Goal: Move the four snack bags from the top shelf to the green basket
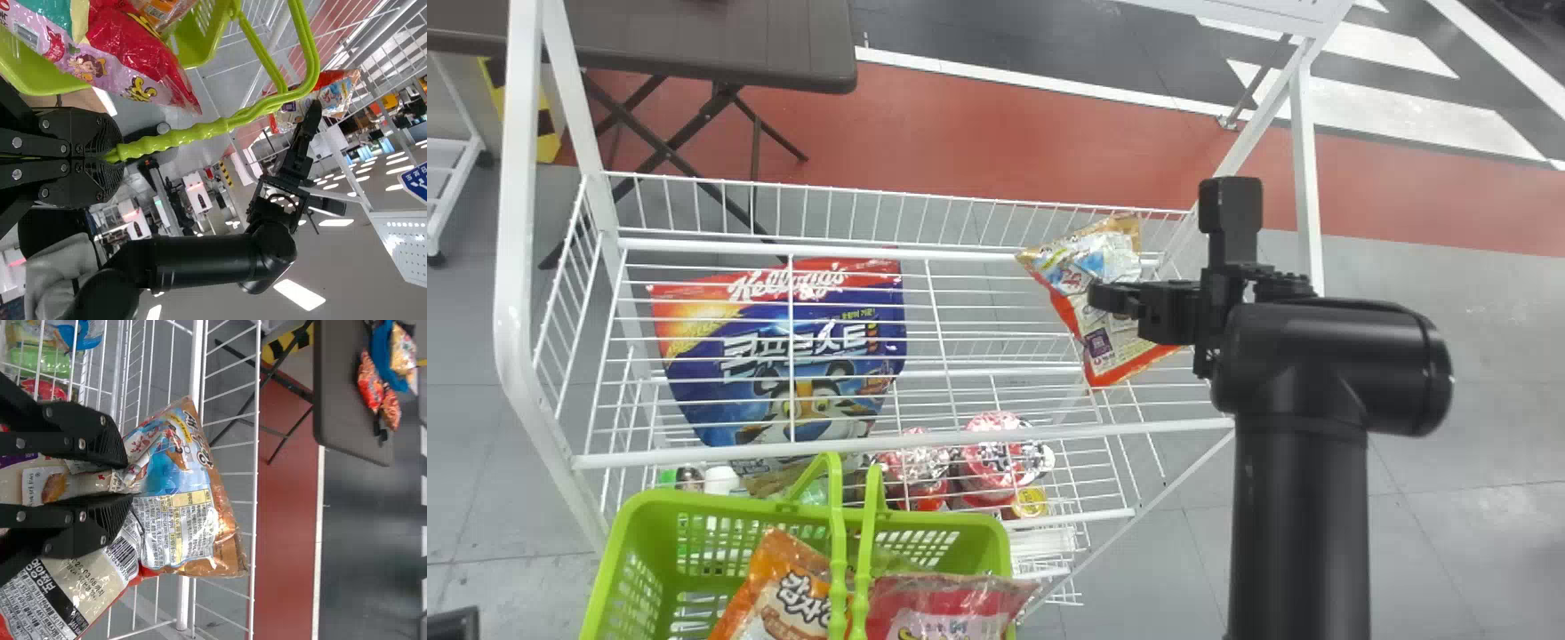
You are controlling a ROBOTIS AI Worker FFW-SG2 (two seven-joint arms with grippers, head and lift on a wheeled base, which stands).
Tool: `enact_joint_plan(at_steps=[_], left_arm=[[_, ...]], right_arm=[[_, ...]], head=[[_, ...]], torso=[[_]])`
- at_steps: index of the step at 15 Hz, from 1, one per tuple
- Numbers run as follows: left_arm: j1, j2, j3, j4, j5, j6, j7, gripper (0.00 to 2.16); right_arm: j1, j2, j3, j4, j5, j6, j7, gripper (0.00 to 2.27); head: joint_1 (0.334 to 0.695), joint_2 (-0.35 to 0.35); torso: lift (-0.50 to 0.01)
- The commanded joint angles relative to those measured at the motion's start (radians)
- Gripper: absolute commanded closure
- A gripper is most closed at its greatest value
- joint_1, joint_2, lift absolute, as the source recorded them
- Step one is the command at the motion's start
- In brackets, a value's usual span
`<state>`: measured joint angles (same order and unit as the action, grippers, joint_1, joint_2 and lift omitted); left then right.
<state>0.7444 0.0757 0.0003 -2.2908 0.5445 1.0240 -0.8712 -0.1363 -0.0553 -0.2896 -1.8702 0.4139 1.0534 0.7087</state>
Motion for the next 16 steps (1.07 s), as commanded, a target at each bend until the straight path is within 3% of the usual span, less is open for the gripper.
enact_joint_plan(at_steps=[1,4,8,11,14,16], left_arm=[[0.001,0.001,-0.002,-0.002,0.000,0.000,0.000,1.13],[0.006,0.001,-0.002,-0.006,0.000,-0.003,0.000,1.13],[0.012,0.001,-0.002,-0.013,0.000,-0.009,0.000,1.13],[0.018,0.001,0.001,-0.022,0.002,-0.021,0.003,1.13],[0.020,-0.001,0.001,-0.029,0.002,-0.031,0.009,1.13],[0.021,-0.007,0.001,-0.030,0.002,-0.034,0.012,1.13]], right_arm=[[0.063,0.018,-0.020,-0.138,-0.050,-0.002,-0.015,2.17],[0.156,0.054,-0.062,-0.356,-0.155,0.050,-0.040,2.17],[0.317,0.056,-0.122,-0.652,-0.356,0.336,-0.037,2.17],[0.526,0.056,-0.180,-0.850,-0.512,0.471,-0.037,2.17],[0.727,0.056,-0.224,-0.917,-0.667,0.477,-0.037,2.17],[0.807,0.056,-0.227,-0.926,-0.707,0.483,-0.023,2.17]], head=[[0.695,-0.350],[0.695,-0.350],[0.695,-0.350],[0.695,-0.350],[0.695,-0.350],[0.695,-0.350]], torso=[[0.000],[0.000],[0.000],[0.000],[0.000],[0.000]])
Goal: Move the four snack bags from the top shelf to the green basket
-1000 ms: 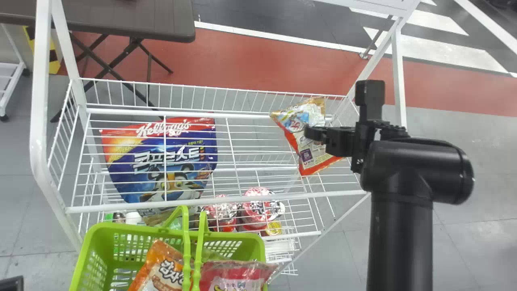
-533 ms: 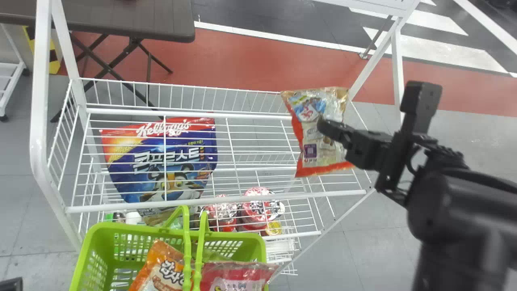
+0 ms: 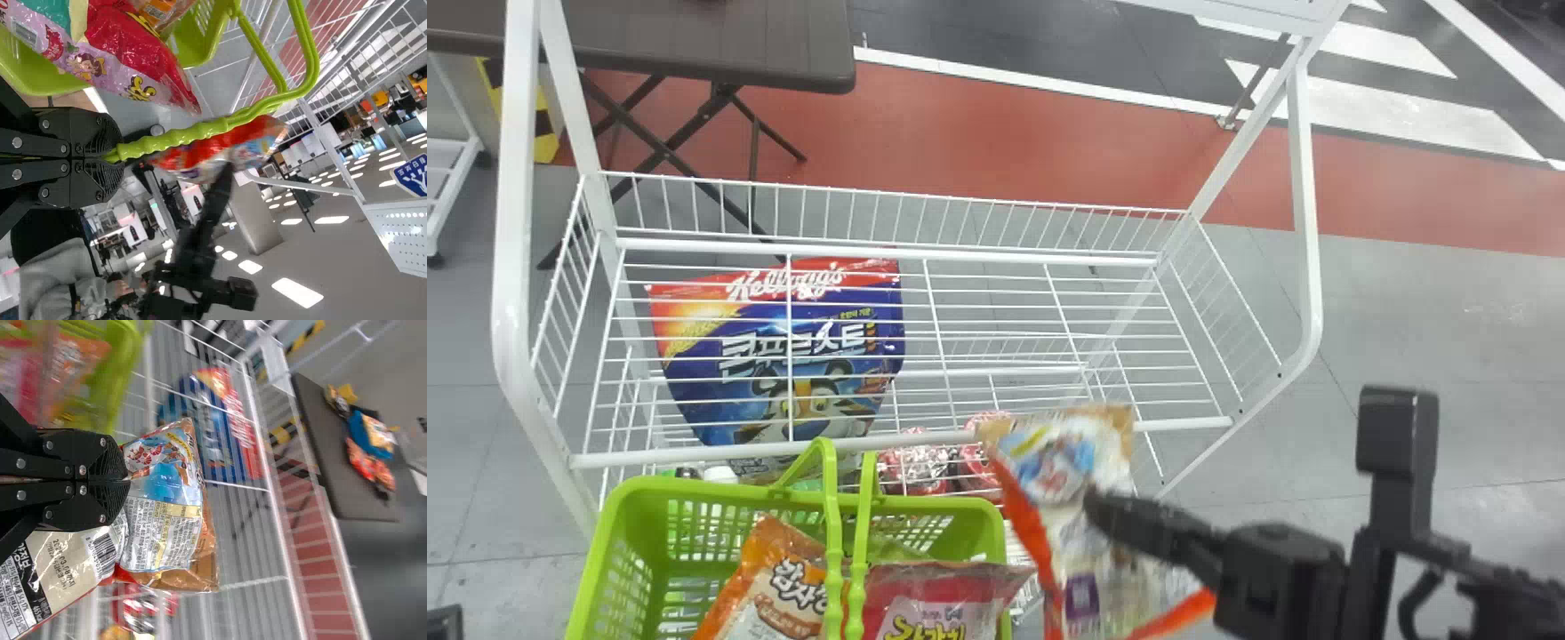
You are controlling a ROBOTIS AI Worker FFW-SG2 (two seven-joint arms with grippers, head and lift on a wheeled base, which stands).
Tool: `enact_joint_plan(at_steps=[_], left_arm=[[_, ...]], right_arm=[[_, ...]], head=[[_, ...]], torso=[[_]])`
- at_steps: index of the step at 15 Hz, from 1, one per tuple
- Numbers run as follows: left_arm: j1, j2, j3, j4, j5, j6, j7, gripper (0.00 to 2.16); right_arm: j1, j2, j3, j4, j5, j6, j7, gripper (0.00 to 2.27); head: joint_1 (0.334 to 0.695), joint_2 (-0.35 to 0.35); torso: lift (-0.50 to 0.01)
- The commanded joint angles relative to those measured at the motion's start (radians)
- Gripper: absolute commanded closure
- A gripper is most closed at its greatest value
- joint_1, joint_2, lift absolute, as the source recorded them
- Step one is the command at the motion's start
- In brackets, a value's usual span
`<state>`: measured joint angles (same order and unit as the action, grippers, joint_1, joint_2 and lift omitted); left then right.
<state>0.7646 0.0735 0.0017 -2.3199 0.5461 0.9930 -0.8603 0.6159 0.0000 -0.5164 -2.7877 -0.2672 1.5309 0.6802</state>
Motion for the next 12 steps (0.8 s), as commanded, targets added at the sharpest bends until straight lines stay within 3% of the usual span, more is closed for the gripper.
enact_joint_plan(at_steps=[1,8,10,12], left_arm=[[0.002,-0.004,0.001,-0.001,0.000,-0.015,0.001,1.13],[0.010,-0.004,-0.012,-0.009,-0.003,-0.015,0.001,1.13],[0.016,-0.004,-0.012,-0.013,-0.003,-0.015,0.000,1.13],[0.019,-0.003,-0.014,-0.018,-0.005,-0.015,-0.002,1.13]], right_arm=[[0.084,0.001,0.007,-0.009,-0.037,0.024,0.022,2.17],[0.139,0.001,0.202,0.010,-0.029,-0.010,0.070,2.17],[0.142,0.001,0.289,0.034,0.019,-0.084,0.081,2.17],[0.133,-0.005,0.429,0.085,0.161,-0.182,0.056,2.17]], head=[[0.695,-0.350],[0.695,-0.350],[0.695,-0.350],[0.695,-0.350]], torso=[[0.000],[0.000],[0.000],[0.000]])
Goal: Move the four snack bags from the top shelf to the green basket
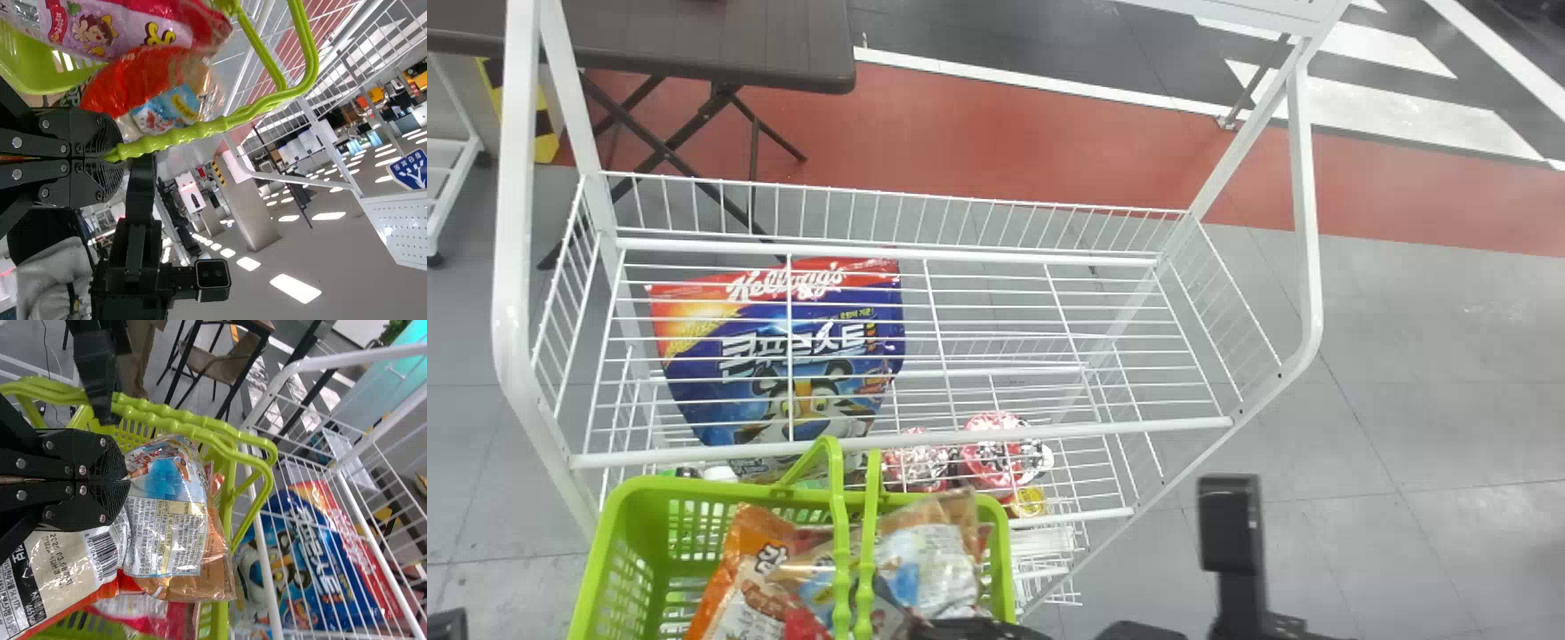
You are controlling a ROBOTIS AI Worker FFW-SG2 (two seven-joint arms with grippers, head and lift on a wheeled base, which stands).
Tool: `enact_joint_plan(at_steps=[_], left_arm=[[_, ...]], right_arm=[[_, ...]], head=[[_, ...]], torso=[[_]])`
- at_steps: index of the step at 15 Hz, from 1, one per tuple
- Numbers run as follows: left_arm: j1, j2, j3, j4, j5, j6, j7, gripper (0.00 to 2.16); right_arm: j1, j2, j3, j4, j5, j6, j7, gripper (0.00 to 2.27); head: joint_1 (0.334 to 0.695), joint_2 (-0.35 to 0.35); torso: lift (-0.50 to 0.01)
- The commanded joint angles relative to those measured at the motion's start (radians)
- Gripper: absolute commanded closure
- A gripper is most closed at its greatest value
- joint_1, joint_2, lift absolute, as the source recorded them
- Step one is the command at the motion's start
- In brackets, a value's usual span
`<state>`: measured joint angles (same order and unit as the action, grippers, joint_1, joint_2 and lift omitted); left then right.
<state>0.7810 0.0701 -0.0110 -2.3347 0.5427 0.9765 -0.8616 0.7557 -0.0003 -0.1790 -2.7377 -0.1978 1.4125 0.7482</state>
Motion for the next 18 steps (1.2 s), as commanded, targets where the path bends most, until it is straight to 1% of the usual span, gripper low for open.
enact_joint_plan(at_steps=[1,2,3,4,6,8,10,11,12,13,14,15,16,18], left_arm=[[0.003,0.000,-0.006,-0.005,-0.001,-0.002,0.000,1.13],[0.003,0.000,-0.010,-0.005,-0.003,-0.002,0.000,1.13],[0.003,0.002,-0.014,-0.006,-0.007,-0.002,0.001,1.13],[0.004,0.002,-0.015,-0.006,-0.012,-0.002,0.001,1.13],[0.006,0.008,-0.020,-0.012,-0.013,0.002,0.001,1.13],[0.008,0.008,-0.020,-0.014,-0.013,0.002,0.001,1.13],[0.009,0.007,-0.020,-0.014,-0.015,0.002,0.003,1.13],[0.009,0.008,-0.020,-0.014,-0.015,-0.002,0.003,1.13],[0.009,0.008,-0.020,-0.014,-0.015,-0.002,0.003,1.13],[0.009,0.007,-0.020,-0.014,-0.015,-0.002,0.003,1.13],[0.009,0.007,-0.023,-0.014,-0.017,-0.002,0.003,1.13],[0.009,0.007,-0.026,-0.015,-0.020,-0.002,0.003,1.13],[0.009,0.005,-0.026,-0.015,-0.021,0.002,0.003,1.13],[0.012,0.007,-0.027,-0.018,-0.021,0.002,0.003,1.13]], right_arm=[[-0.030,-0.010,0.124,0.065,0.123,-0.072,-0.010,2.17],[-0.049,-0.027,0.150,0.113,0.130,-0.137,-0.007,2.17],[-0.059,-0.040,0.173,0.145,0.130,-0.174,-0.006,2.17],[-0.073,-0.046,0.187,0.165,0.132,-0.174,0.003,2.16],[-0.116,-0.075,0.225,0.214,0.169,-0.128,0.039,2.15],[-0.217,-0.073,0.223,0.283,0.161,0.099,0.188,2.15],[-0.220,-0.079,0.225,0.282,0.181,0.145,0.200,2.14],[-0.210,-0.079,0.223,0.269,0.205,0.148,0.198,2.06],[-0.190,-0.079,0.219,0.257,0.231,0.124,0.189,1.85],[-0.177,-0.078,0.200,0.240,0.244,0.112,0.183,1.22],[-0.161,-0.078,0.181,0.222,0.244,0.081,0.171,0.25],[-0.136,-0.076,0.161,0.200,0.244,0.017,0.151,0.00],[-0.108,-0.076,0.141,0.177,0.244,-0.048,0.122,0.00],[-0.101,-0.072,0.104,0.164,0.224,-0.063,0.125,0.05]], head=[[0.695,-0.350],[0.695,-0.345],[0.695,-0.324],[0.695,-0.304],[0.695,-0.265],[0.695,-0.231],[0.695,-0.203],[0.695,-0.205],[0.695,-0.215],[0.695,-0.244],[0.695,-0.264],[0.695,-0.285],[0.695,-0.310],[0.695,-0.350]], torso=[[0.000],[0.000],[0.000],[0.000],[0.000],[0.000],[0.000],[0.000],[0.000],[0.000],[0.000],[0.000],[0.000],[0.000]])
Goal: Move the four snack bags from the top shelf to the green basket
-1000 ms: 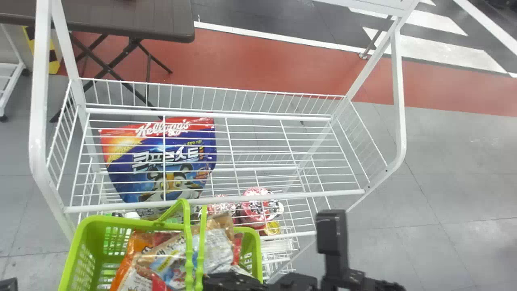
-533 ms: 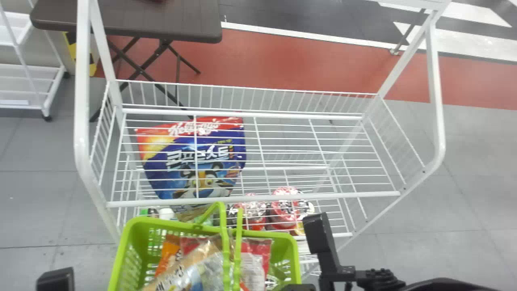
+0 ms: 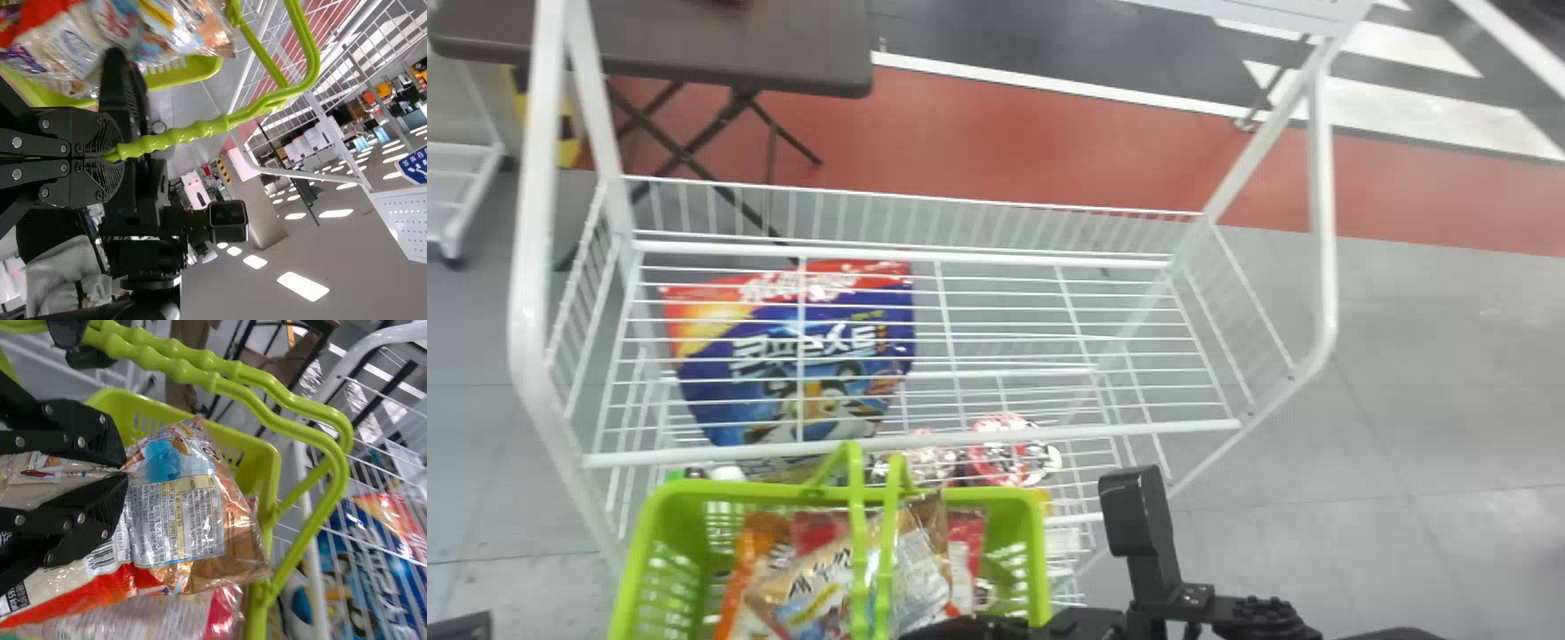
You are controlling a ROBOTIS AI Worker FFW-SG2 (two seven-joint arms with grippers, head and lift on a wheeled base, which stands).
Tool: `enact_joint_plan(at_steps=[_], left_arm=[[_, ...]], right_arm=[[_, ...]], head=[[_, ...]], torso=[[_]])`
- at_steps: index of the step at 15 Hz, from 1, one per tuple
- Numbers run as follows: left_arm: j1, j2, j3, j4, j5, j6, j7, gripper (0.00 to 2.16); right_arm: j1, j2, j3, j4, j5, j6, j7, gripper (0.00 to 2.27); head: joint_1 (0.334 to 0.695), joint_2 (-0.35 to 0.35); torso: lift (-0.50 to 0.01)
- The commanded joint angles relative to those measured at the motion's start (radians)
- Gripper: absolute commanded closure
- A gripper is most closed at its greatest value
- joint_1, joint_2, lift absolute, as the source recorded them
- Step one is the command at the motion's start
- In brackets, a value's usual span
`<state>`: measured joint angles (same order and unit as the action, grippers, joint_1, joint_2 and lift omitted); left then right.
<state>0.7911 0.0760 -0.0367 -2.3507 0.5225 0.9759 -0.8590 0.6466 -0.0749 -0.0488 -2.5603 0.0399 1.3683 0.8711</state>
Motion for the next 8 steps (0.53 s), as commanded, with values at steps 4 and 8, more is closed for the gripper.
enact_joint_plan(at_steps=[4,8], left_arm=[[0.010,-0.001,-0.002,-0.010,-0.006,-0.001,0.000,1.13],[0.014,0.001,-0.002,-0.015,-0.006,0.002,0.000,1.13]], right_arm=[[0.022,0.015,-0.059,-0.032,-0.026,-0.077,0.002,0.06],[0.025,0.030,-0.115,-0.060,-0.075,-0.093,0.006,0.06]], head=[[0.695,-0.350],[0.695,-0.350]], torso=[[0.000],[0.000]])
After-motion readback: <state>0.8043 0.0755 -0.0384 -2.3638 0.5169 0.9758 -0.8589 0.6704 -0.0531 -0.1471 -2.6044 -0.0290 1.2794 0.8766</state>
